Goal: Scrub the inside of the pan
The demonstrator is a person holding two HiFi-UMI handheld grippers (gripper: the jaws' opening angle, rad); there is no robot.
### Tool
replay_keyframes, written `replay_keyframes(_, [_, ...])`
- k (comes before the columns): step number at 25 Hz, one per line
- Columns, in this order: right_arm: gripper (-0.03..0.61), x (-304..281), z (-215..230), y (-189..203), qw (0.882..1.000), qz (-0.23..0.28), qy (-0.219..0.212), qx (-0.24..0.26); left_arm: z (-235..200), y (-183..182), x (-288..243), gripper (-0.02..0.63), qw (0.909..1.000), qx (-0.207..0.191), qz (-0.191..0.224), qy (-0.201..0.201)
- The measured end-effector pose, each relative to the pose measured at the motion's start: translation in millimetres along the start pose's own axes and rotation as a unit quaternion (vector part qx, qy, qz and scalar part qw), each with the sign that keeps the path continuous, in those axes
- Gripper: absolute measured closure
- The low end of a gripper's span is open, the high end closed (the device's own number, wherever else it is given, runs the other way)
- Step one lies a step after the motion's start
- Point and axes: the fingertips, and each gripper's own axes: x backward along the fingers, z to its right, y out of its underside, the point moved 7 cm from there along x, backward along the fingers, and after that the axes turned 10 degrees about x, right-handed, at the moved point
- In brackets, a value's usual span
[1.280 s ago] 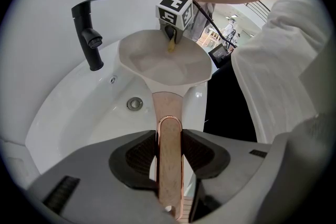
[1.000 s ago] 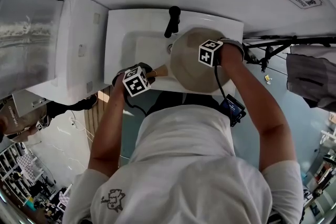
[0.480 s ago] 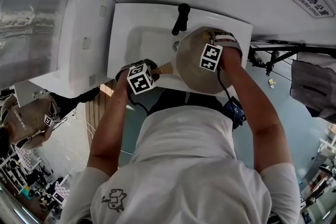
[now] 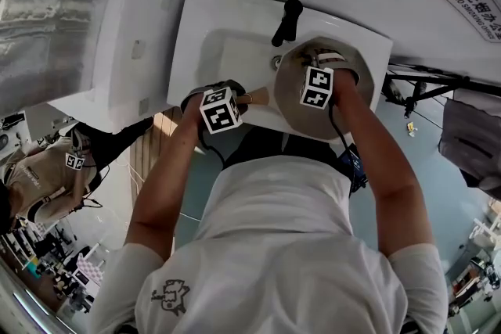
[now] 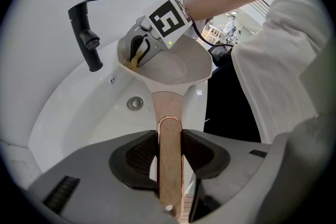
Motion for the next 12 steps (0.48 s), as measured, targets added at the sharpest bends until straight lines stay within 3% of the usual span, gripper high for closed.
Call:
replay_keyframes(3, [0.517, 4.6, -5.8, -19.5, 0.998, 0.054, -0.026, -0.01, 0.1, 0.0, -0.4, 0.457, 1.0, 0.0, 0.001, 0.0])
replay_keyframes(6, [0.515, 9.3, -8.4, -27.6, 0.991, 0.104, -0.061, -0.051, -0.1, 0.8, -0.4, 0.458, 1.0, 0.001, -0.001, -0.001])
replay_keyframes(9, [0.515, 14.1, -13.3, -34.5, 0.977, 0.152, -0.113, -0.103, -0.3, 1.0, -0.3, 0.459, 1.0, 0.002, -0.002, -0.003])
replay_keyframes(12, [0.515, 20.1, -25.2, -44.8, 0.962, 0.183, -0.161, -0.122, 0.1, 0.3, -0.2, 0.459, 1.0, 0.002, -0.004, -0.001])
